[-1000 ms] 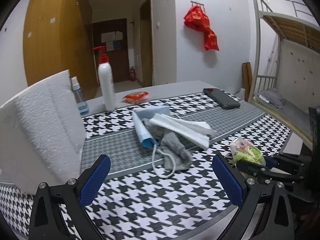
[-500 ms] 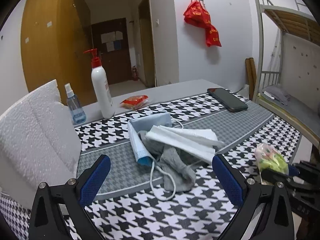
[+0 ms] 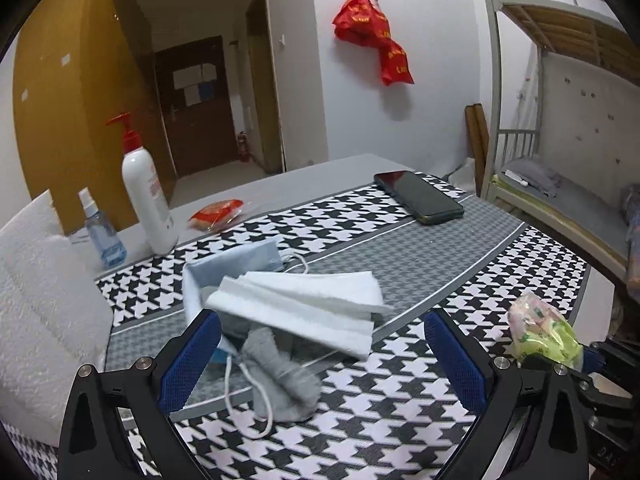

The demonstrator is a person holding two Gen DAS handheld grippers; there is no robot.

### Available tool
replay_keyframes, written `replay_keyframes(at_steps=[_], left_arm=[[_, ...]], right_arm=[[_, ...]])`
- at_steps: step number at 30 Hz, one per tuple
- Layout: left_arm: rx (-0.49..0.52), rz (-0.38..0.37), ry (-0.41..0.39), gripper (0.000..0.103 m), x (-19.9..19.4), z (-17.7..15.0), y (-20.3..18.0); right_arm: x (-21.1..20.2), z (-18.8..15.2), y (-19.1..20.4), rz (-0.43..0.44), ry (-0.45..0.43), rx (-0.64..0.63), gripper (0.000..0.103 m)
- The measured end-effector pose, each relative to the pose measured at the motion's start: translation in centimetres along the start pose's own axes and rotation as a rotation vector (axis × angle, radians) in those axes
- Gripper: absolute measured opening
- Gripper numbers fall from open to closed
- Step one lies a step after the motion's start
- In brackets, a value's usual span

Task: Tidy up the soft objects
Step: 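Grasp the white cloth with the left gripper while the right holds the green packet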

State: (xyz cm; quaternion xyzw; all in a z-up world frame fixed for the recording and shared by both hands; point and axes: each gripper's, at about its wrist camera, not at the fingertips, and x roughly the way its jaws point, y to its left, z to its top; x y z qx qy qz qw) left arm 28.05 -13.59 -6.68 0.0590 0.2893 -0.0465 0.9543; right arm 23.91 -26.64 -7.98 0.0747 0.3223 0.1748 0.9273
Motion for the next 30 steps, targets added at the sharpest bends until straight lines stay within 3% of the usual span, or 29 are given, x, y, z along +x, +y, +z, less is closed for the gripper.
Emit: replay_keyframes(at_steps=[7, 24, 27, 30], left_arm=[[0.033, 0.045, 0.015, 0.102, 1.4, 1.0, -1.2], [0.046, 0.017, 0.157, 0.091, 5.5, 1.0, -1.8], [0.036, 0.022, 0.176, 0.087, 5.9, 1.1, -1.5], [0.016, 0.008, 0.210, 0.076, 6.7, 1.0, -1.3]], right_arm=[[-0.3, -0.3, -1.0, -0.016, -0.004, 0.026, 0.031], [-0.5, -0.7, -2.1, -0.017, -0.011, 0.043, 0.031], [-0.5, -0.7, -2.1, -0.019, -0.010, 0.048, 0.031], [-0.5, -0.6, -2.2, -0.014, -0.012, 0.048, 0.031]])
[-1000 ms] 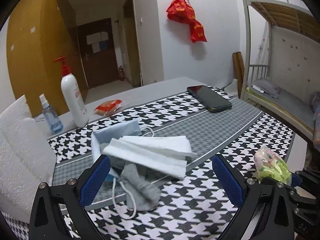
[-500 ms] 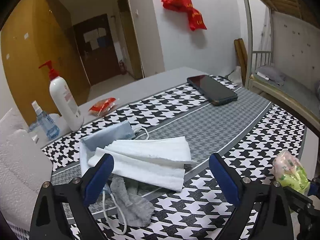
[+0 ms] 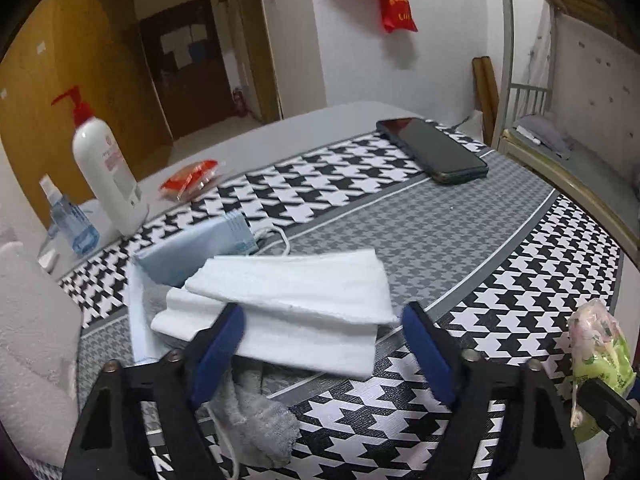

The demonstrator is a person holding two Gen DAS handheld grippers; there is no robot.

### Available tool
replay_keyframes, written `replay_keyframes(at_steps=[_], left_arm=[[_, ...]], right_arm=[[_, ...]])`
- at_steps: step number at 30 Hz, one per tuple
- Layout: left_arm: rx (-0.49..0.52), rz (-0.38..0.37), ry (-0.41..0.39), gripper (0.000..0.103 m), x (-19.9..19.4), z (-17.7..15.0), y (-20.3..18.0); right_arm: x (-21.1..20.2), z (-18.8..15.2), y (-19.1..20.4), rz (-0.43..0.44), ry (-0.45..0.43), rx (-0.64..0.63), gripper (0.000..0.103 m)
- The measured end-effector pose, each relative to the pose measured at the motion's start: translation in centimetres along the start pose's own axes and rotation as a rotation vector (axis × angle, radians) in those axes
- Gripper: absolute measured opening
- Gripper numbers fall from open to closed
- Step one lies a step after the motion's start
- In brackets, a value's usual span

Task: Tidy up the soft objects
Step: 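Grasp the white cloth with the left gripper while the right holds the green packet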

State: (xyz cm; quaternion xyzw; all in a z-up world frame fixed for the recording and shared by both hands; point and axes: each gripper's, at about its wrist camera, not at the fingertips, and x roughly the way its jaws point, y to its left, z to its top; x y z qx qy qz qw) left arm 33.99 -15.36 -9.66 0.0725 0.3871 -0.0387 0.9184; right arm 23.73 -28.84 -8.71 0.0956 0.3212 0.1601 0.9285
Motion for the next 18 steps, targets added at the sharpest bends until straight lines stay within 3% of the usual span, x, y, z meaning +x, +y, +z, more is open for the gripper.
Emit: replay_keyframes(at_steps=[7, 10, 12, 14, 16, 18], left_arm=[[-0.037, -0.013, 0.073, 0.060, 1.4, 0.0, 0.7], [-0.021, -0.028, 0.069, 0.052, 1.3, 0.0, 0.4], [-0.020, -0.070, 0.070, 0.042, 1.4, 0.0, 0.4], [-0.027, -0.095, 0.069, 0.039, 1.4, 0.0, 0.5], [-0.018, -0.112, 0.065, 0.017, 1.2, 0.0, 0.4], [-0.014, -0.138, 0.063, 0.010, 1.1, -0.1, 0.2]], right_arm=[[0.1, 0.0, 0.2, 0.001, 0.005, -0.007, 0.031], [0.1, 0.0, 0.4, 0.001, 0.007, -0.011, 0.031], [0.1, 0.1, 0.7, -0.003, 0.009, -0.019, 0.031], [0.1, 0.2, 0.9, -0.004, 0.010, -0.024, 0.031], [0.0, 0.2, 1.1, -0.005, 0.010, -0.028, 0.031], [-0.2, 0.3, 1.4, -0.005, 0.008, -0.033, 0.031]])
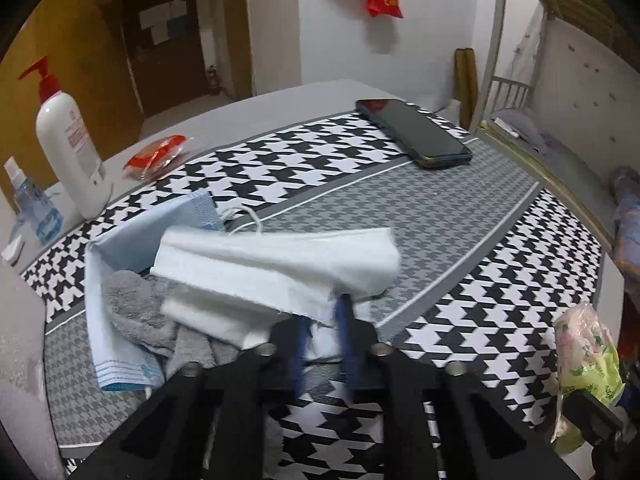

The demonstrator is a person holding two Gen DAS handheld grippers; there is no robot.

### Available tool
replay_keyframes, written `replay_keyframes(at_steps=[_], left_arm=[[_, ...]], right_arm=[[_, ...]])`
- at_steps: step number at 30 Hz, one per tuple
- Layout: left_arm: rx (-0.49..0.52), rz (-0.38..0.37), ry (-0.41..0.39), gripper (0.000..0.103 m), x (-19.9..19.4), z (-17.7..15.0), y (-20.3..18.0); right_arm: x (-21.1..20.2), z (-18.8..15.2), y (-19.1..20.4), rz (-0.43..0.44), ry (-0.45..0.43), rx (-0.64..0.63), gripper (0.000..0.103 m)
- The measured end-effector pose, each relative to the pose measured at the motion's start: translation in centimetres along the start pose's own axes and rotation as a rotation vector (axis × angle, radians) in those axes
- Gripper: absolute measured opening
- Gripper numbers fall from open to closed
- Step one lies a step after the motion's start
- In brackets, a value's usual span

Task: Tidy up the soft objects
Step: 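Grasp the white cloth with the left gripper while the right holds the green packet, then carry the white cloth with the left gripper while the right carries the green packet to the box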

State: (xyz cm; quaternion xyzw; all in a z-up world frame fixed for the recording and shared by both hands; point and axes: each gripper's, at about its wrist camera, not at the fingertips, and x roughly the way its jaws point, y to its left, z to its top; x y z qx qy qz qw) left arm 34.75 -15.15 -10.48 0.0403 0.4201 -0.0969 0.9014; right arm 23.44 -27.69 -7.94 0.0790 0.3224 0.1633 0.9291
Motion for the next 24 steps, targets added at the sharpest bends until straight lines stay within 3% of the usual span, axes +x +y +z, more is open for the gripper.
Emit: replay_keyframes(at_steps=[4, 10, 19, 24], left_arm=[[-0.007, -0.094, -0.009, 0.008, -0.3, -0.2, 0.1], [-0.002, -0.155, -0.117, 0.008, -2.9, -0.5, 0.0], [-0.031, -0.118, -0.208, 0.008, -5.0, -0.9, 0.7], [-0.009, -0.140, -0.265, 0.008, -7.1, -1.2, 0.6]], right_arm=[[-0.6, 0.1, 0.3, -0.008, -0.005, -0.008, 0.031], [-1.9, 0.2, 0.8, -0.035, -0.020, -0.019, 0.031], [-3.5, 0.6, 2.1, -0.070, -0.042, -0.038, 0.031], [-4.3, 0.7, 2.6, -0.087, -0.063, -0.040, 0.031]])
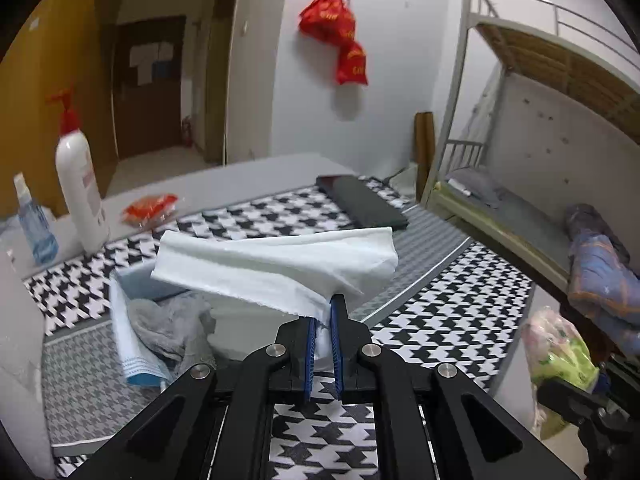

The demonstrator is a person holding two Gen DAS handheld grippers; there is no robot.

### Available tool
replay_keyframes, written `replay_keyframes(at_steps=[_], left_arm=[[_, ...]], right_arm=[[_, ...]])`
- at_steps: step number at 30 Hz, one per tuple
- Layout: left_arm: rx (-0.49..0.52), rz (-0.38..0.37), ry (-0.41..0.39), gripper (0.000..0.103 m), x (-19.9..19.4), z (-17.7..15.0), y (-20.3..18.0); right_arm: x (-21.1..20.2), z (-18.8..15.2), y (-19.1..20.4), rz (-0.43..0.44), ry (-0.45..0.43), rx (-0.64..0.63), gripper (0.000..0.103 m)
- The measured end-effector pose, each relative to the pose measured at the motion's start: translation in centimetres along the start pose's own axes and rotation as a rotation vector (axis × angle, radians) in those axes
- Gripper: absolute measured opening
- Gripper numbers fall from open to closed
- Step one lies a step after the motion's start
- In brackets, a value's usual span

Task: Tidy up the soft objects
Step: 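Carry the white cloth with the left gripper while the right carries the green packet to the box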

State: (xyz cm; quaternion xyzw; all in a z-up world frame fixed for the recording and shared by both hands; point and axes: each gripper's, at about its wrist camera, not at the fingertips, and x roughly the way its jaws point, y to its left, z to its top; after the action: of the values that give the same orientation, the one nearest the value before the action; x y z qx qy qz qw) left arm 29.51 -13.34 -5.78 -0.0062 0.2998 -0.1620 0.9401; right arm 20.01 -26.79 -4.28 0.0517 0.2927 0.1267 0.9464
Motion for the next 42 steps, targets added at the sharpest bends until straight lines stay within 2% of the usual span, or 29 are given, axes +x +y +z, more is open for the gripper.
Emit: replay_keyframes(at_steps=[16, 29, 37, 42], left_arm=[[0.034, -0.005, -0.103, 0.008, -7.4, -0.4, 0.2], [0.025, 0.032, -0.168, 0.008, -12.4, -2.0, 1.8], [0.008, 0.090, -0.202, 0.008, -15.7, -3.3, 3.5], [-0.015, 0.171, -0.217, 0.008, -17.5, -4.3, 4.9]], right_arm=[[-2.2, 0.4, 2.4, -0.015, -0.051, -0.034, 0.031], [-4.3, 0.7, 6.1, 0.010, -0.088, -0.104, 0.031], [-5.1, 0.7, 8.9, 0.041, -0.096, -0.151, 0.031], [-5.2, 0.8, 10.6, 0.076, -0.106, -0.170, 0.031]])
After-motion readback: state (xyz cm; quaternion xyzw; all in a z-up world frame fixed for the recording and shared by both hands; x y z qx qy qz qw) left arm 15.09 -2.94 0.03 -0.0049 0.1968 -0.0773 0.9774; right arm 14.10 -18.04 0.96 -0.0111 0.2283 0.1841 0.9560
